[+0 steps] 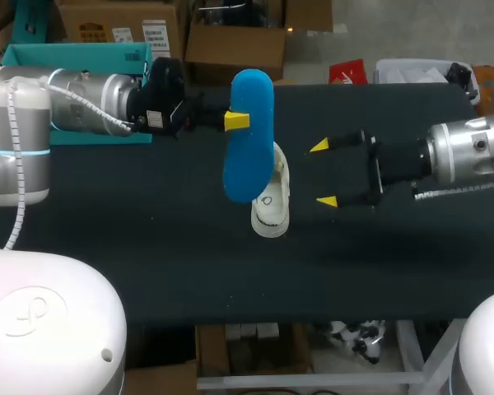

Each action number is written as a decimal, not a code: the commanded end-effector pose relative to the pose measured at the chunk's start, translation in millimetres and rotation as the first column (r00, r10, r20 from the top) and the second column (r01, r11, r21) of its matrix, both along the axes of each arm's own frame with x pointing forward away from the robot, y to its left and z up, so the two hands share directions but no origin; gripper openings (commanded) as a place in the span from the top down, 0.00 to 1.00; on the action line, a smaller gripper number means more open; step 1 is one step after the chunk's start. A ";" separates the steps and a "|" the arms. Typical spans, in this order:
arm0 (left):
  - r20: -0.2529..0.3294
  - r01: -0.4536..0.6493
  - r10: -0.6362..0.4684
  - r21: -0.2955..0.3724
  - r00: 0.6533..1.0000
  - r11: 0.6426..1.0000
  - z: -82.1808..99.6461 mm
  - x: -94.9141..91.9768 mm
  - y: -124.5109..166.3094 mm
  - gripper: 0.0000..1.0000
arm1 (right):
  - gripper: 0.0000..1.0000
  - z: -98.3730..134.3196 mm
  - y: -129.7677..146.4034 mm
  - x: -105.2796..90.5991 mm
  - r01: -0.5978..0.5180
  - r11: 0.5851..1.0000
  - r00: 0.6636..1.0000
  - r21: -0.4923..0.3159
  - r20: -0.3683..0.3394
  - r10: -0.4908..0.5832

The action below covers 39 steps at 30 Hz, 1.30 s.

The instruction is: Open the shoe tongue, take the insole out of the shoe, put the insole back into the shoe, and pack the shoe into the shoebox

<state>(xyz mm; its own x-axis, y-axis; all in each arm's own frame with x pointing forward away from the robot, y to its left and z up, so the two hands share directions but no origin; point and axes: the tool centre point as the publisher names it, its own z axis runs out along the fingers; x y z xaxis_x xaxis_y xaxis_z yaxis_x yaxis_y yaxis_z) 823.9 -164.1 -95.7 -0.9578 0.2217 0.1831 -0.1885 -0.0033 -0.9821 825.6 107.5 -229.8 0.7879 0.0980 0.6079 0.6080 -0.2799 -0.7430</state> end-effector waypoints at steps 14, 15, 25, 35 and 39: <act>0.000 -0.005 0.005 -0.002 1.000 1.000 -0.4 -1.2 -0.5 1.00 | 0.00 5.1 13.8 0.0 0.250 0.942 0.902 0.223 -0.408 -0.143; 0.000 -0.005 0.005 -0.002 1.000 1.000 -0.4 -1.2 -0.5 1.00 | 0.00 5.1 13.8 0.0 0.250 0.942 0.902 0.223 -0.408 -0.143; 0.000 -0.005 0.005 -0.002 1.000 1.000 -0.4 -1.2 -0.5 1.00 | 0.00 0.6 15.9 -0.2 0.236 0.939 0.893 0.252 -0.438 -0.106; 0.145 -0.003 0.011 -0.059 0.989 0.998 -27.6 13.7 -10.6 1.00 | 0.00 -7.3 22.6 1.0 0.213 0.934 0.874 0.286 -0.483 -0.052; 0.213 0.036 -0.016 -0.090 0.977 0.995 -37.7 13.6 -14.6 1.00 | 0.00 -12.0 25.8 5.7 0.207 0.932 0.872 0.299 -0.488 -0.037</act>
